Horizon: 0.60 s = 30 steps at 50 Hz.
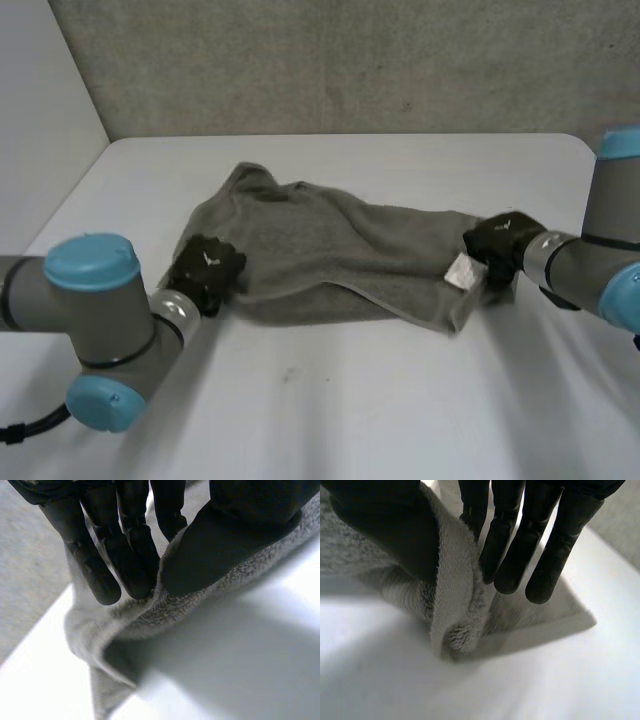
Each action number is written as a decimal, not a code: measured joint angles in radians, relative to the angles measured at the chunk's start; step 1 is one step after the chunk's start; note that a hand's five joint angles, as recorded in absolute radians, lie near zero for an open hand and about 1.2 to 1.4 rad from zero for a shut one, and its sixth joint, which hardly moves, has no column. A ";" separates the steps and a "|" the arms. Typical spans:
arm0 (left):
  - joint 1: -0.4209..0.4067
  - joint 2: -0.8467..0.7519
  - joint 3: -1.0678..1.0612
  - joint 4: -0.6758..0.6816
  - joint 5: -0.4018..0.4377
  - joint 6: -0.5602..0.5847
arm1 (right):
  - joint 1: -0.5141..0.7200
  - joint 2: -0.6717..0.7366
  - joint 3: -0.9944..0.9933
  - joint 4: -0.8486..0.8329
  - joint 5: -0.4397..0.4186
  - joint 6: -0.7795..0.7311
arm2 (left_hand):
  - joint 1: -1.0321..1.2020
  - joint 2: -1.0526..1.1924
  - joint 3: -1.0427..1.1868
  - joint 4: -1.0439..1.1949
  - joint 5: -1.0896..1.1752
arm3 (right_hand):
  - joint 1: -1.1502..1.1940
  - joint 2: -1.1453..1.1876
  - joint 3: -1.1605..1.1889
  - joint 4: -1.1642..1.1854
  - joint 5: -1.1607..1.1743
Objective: Fold the towel.
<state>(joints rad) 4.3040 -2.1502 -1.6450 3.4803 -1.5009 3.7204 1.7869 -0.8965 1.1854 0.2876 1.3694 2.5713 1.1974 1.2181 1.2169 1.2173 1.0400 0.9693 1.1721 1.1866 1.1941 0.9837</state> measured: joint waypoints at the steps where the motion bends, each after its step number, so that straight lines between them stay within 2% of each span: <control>1: -0.002 -0.005 -0.002 0.001 0.000 0.000 | -0.005 0.009 0.003 -0.001 0.001 0.000 | 0.000 0.000 0.000 0.000 0.000 | 0.000 0.000 0.000 0.000 0.001; 3: -0.006 -0.010 -0.005 0.002 -0.002 0.001 | -0.020 0.018 0.013 -0.004 0.000 0.004 | 0.000 0.000 0.000 0.000 0.000 | -0.074 -0.117 -0.111 -0.116 -0.084; 4: -0.008 -0.008 -0.006 0.003 -0.003 0.001 | -0.028 0.016 0.019 -0.008 -0.001 0.008 | 0.000 0.000 0.000 0.000 0.000 | -0.249 -0.324 -0.335 -0.342 -0.287; 6: -0.010 -0.004 -0.005 0.003 -0.004 0.001 | -0.038 0.007 0.032 -0.014 -0.004 0.016 | 0.000 0.000 0.000 0.000 0.000 | -0.286 -0.372 -0.382 -0.389 -0.333; 8: -0.014 0.008 -0.004 0.003 -0.006 0.001 | -0.048 -0.019 0.060 -0.035 -0.012 0.031 | 0.000 0.000 0.000 0.000 0.000 | -0.474 -0.604 -0.620 -0.628 -0.583; 14: -0.028 0.066 -0.018 0.004 -0.006 -0.006 | -0.060 -0.150 0.230 -0.180 -0.082 0.073 | 0.000 0.000 0.000 0.000 0.000 | -0.554 -0.712 -0.733 -0.747 -0.712; 20: -0.044 0.103 -0.040 0.006 -0.004 -0.011 | -0.062 -0.268 0.424 -0.327 -0.182 0.066 | 0.000 0.000 0.000 0.000 0.000 | -0.554 -0.712 -0.733 -0.749 -0.717; 22: -0.044 0.103 -0.040 0.006 -0.004 -0.011 | -0.062 -0.268 0.424 -0.327 -0.182 0.066 | 0.000 0.000 0.000 0.000 0.000 | -0.554 -0.712 -0.733 -0.749 -0.717; 23: -0.051 0.112 -0.047 0.006 -0.004 -0.012 | -0.067 -0.320 0.547 -0.417 -0.239 0.036 | 0.000 0.000 0.000 0.000 0.000 | -0.554 -0.712 -0.733 -0.749 -0.717; 29: -0.055 0.114 -0.051 0.007 -0.003 -0.013 | -0.079 -0.366 0.691 -0.518 -0.286 -0.056 | 0.000 0.000 0.000 0.000 0.000 | -0.554 -0.712 -0.733 -0.749 -0.717; 30: -0.054 0.113 -0.051 0.008 -0.003 -0.013 | -0.084 -0.377 0.741 -0.554 -0.297 -0.113 | 0.000 0.000 0.000 0.000 0.000 | -0.554 -0.712 -0.733 -0.749 -0.717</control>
<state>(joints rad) 4.2496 -2.0367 -1.6959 3.4888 -1.5040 3.7073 1.7032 -1.2732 1.9269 -0.2667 1.0722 2.4586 1.1975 1.2181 1.2170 1.2173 1.0400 0.4150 0.4603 0.4532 0.4452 0.2667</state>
